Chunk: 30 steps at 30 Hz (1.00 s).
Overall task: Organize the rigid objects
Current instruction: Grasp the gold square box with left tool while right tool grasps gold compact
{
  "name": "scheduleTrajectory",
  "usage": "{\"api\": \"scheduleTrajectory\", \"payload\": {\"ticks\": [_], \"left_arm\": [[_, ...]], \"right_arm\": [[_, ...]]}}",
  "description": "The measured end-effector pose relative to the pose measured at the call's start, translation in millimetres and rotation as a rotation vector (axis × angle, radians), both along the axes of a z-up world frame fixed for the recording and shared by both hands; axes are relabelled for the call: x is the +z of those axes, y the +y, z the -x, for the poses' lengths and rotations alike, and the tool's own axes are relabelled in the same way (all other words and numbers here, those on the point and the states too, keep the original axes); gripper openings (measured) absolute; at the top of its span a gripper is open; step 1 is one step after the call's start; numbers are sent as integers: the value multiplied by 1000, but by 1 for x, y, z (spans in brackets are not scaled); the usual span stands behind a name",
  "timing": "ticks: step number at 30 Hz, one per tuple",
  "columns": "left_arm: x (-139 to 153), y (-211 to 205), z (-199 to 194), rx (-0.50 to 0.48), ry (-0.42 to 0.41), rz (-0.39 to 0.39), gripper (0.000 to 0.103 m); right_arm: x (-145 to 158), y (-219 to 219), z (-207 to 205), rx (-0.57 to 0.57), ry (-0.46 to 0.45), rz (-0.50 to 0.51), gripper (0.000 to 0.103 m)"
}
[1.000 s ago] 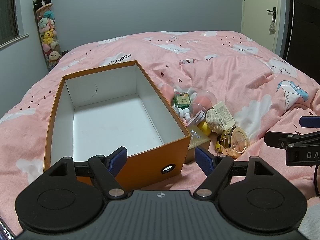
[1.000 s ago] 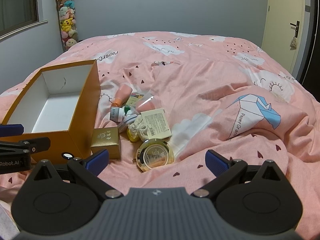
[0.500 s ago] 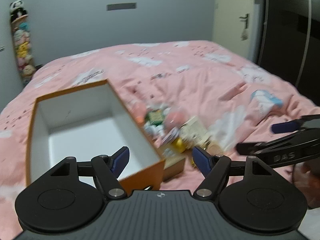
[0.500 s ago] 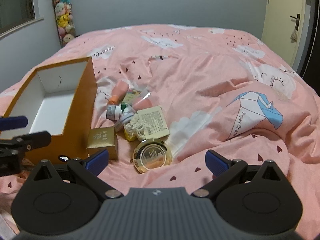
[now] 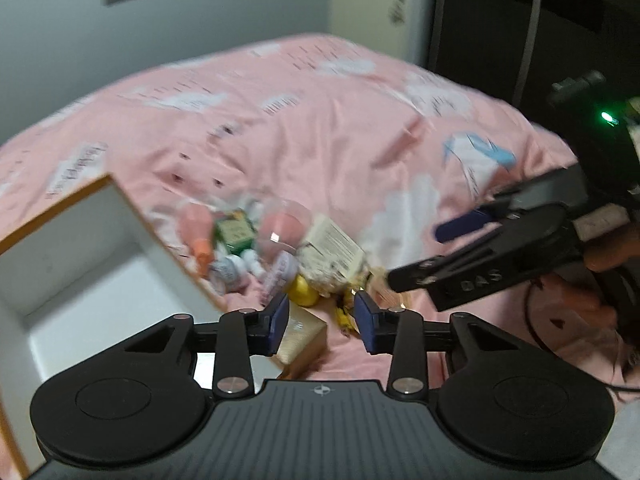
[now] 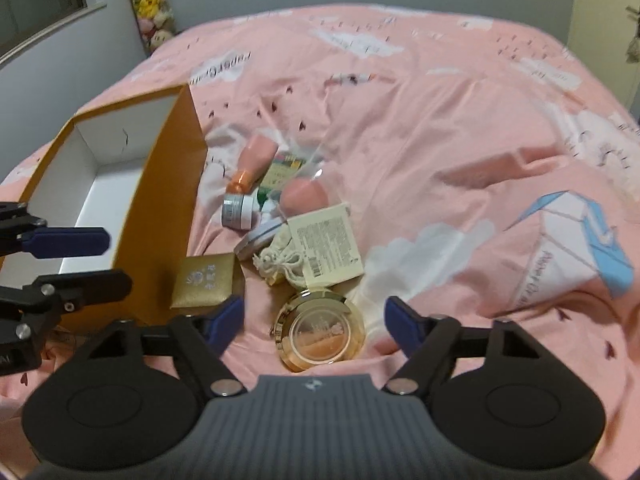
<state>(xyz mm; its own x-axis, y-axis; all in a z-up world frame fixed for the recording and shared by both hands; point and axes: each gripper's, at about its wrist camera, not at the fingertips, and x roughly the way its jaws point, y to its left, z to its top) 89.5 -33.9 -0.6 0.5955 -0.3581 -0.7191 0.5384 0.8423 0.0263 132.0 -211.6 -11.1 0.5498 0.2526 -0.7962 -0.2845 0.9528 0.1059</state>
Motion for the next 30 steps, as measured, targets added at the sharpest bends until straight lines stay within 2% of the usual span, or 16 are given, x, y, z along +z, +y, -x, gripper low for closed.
{"api": "scheduleTrajectory", "payload": {"ticks": [3,4,6,8,11,14,17,21,25,30], "left_arm": [[-10,-9,-19,-84,84,-55,43],[-12,-12,-23,-110,109,-77,44],[-18,-17,-33,-170,163,-135,56],[-25,-23,-41,-216,189,-194,64],[-34,-29,-56,-257,224,-276,76],[-42,-32,-72,-284,271,-326,79],[-56,-35,-89,-317,349,-382,81],[-67,-45,-96,-358,333,-496,83],[-72,-52,-100,-414,377,-493,83],[-86,-60,-107,-452,417,-549,81]], "right_arm": [[-12,3,-15,19,51,0,66],[-16,3,-19,27,67,0,66],[-24,3,-28,38,101,-1,66],[-30,3,-32,49,120,8,67],[-40,2,-41,58,149,4,76],[-48,2,-47,72,174,-11,85],[-57,3,-52,87,196,-3,85],[-68,5,-60,105,229,-3,85],[-78,7,-64,113,260,-2,84],[-85,4,-70,104,289,-22,82]]}}
